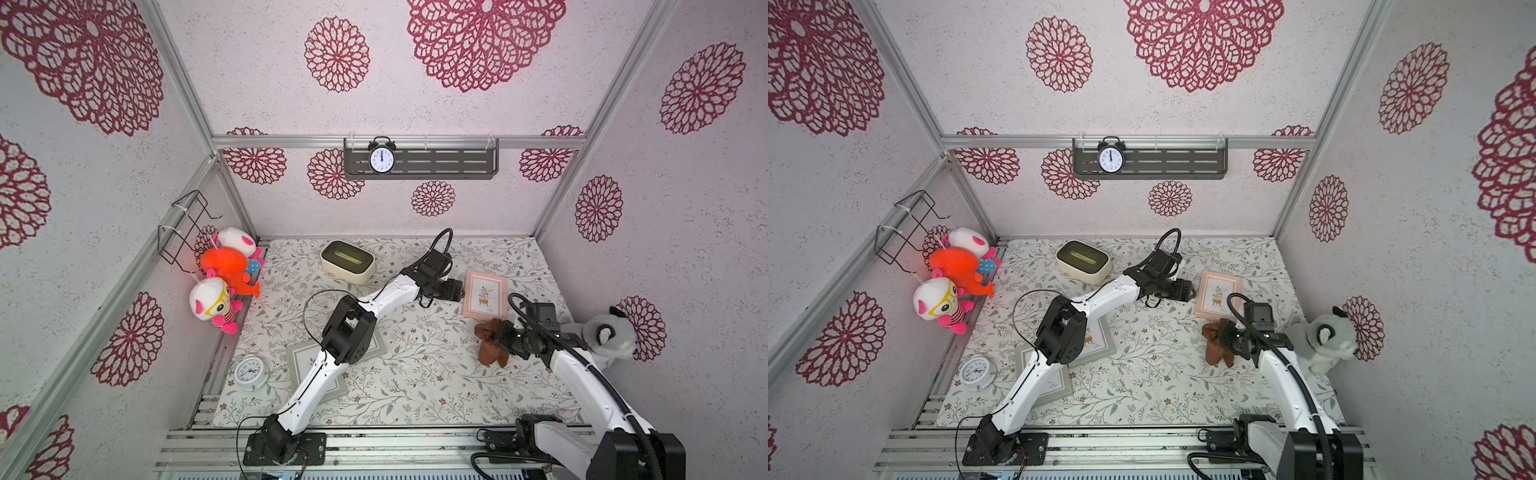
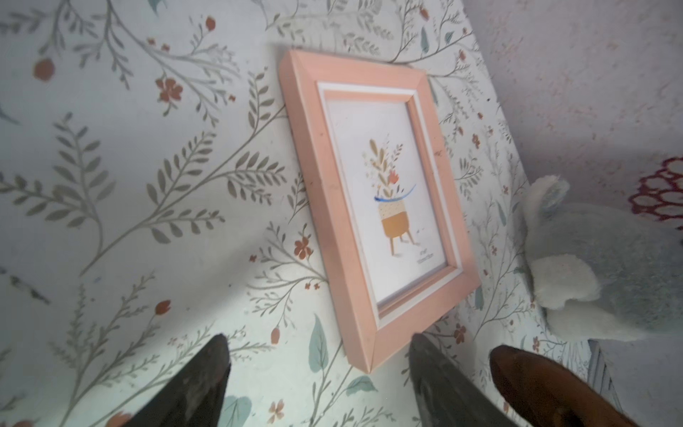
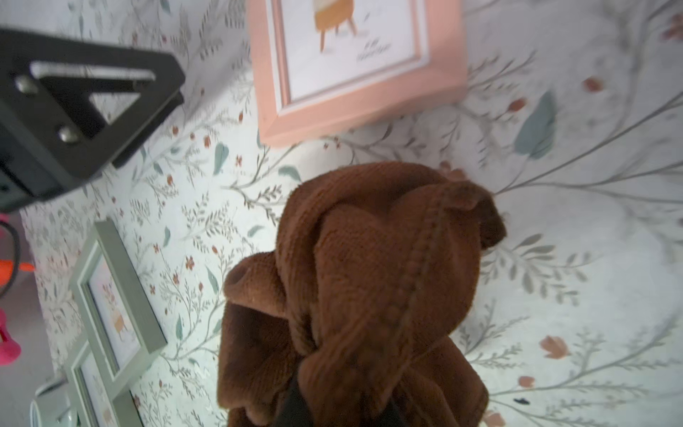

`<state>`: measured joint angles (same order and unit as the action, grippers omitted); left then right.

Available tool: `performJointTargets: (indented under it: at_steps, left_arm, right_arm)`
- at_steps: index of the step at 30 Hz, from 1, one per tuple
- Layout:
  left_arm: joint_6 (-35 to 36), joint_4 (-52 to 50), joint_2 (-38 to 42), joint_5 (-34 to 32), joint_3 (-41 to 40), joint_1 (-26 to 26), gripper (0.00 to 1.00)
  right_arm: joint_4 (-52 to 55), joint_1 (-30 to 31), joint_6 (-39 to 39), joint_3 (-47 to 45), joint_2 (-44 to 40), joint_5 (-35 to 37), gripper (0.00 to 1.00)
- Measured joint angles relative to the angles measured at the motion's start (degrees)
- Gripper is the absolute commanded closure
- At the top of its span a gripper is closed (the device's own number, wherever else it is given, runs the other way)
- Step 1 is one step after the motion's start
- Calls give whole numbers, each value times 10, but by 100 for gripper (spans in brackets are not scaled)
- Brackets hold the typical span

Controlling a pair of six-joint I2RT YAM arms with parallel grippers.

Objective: Wipe the picture frame with a cloth
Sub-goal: Place the cleaning item at the center of the board.

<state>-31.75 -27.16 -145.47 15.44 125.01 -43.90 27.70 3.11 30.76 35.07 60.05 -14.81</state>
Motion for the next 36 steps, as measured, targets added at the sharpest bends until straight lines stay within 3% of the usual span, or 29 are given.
performJointTargets:
  at_steps: [4, 6, 7, 9, 11, 14, 21, 36]
  left_arm:
    - [0, 5, 13, -7, -52, 0, 21]
    - [0, 9, 23, -9, -68, 1, 21]
    - [-2, 12, 31, -10, -78, 2, 21]
    - [-4, 14, 45, -12, -93, 3, 21]
    - [-6, 18, 62, -13, -104, 5, 21]
    - [-8, 25, 83, -16, -117, 7, 21]
    - [-9, 38, 117, -24, -149, 11, 21]
    - [-8, 42, 165, 1, -205, 2, 24]
  right_arm:
    - [-5, 25, 18, -47, 7, 16, 97]
    - [-3, 29, 23, -66, 12, 26, 76]
    - [0, 31, 28, -71, 15, 31, 60]
    - [10, 38, 31, -71, 17, 43, 41]
    - [28, 47, 29, -59, 17, 59, 28]
    - [55, 56, 24, -26, 16, 78, 17]
    - [104, 67, 23, 26, 0, 108, 1]
    - [180, 71, 17, 120, -1, 101, 1]
